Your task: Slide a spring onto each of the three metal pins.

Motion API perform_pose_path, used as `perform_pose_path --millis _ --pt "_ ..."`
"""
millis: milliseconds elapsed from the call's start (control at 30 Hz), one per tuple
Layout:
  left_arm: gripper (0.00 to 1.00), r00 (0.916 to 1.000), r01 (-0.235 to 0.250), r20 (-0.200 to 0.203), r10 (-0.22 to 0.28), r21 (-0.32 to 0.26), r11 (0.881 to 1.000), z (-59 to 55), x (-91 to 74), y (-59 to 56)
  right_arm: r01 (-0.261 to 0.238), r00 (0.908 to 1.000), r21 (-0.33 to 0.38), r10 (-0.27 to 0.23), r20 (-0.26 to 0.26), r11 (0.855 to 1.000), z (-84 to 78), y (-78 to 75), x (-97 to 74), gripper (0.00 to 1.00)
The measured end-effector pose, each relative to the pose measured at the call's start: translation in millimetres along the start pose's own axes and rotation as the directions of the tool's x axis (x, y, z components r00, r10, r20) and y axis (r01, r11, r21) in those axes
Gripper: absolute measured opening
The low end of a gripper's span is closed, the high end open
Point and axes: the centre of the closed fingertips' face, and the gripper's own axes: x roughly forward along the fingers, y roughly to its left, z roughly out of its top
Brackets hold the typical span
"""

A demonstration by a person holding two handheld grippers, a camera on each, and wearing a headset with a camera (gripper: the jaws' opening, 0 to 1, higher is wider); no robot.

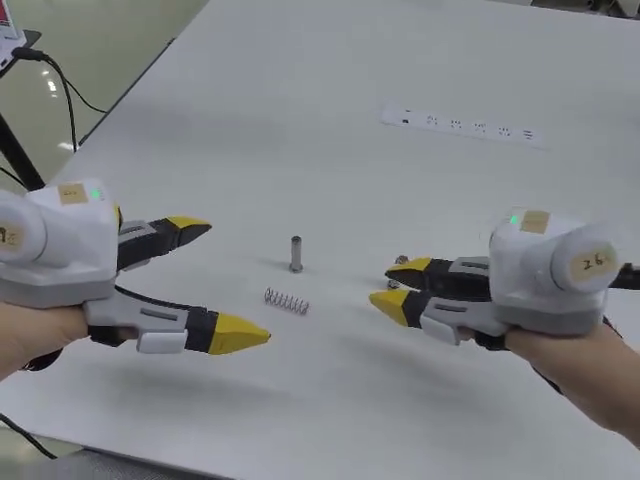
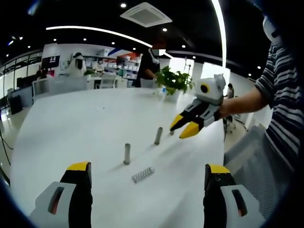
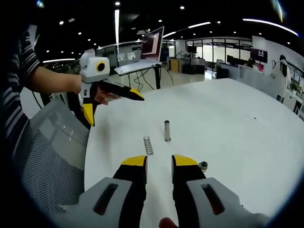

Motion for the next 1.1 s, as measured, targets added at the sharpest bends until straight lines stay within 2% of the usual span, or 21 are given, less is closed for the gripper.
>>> perform_pose_path --millis 200,500,600,833,900,1100 --pt "0.96 1.0 0.004 0.0 -0.004 0.002 1.0 -0.8 -0.5 -1.6 -0.041 0.9992 -0.037 0.041 -0.005 0.998 10.3 15.8 30.8 0.18" --pt "0.95 1.0 0.01 -0.002 -0.01 0.007 1.0 -1.8 -3.0 -3.9 -0.092 0.9931 -0.096 0.084 -0.082 0.991 -3.5 34.1 70.9 0.17" --pt "0.95 1.0 0.009 -0.004 -0.008 0.009 1.0 -2.8 -4.1 -3.7 -0.09 0.9905 -0.112 0.077 -0.114 0.99 -12.0 32.8 79.2 0.17" --pt "0.94 0.9999 0.013 -0.006 -0.013 0.005 1.0 -5.2 -3.1 -6.1 -0.076 0.9874 -0.12 0.058 -0.147 0.99 -21.2 25.4 91.9 0.15" --pt "0.94 0.9999 0.016 -0.006 -0.016 0.004 1.0 -5.6 -2.5 -6.7 -0.063 0.9851 -0.129 0.041 -0.167 0.99 -25.0 22.4 94.1 0.15" --pt "0.94 0.9998 0.018 -0.006 -0.018 0.003 1.0 -5.5 -2.8 -7.2 -0.066 0.9799 -0.142 0.037 -0.196 0.988 -35.5 19.8 96.3 0.12"
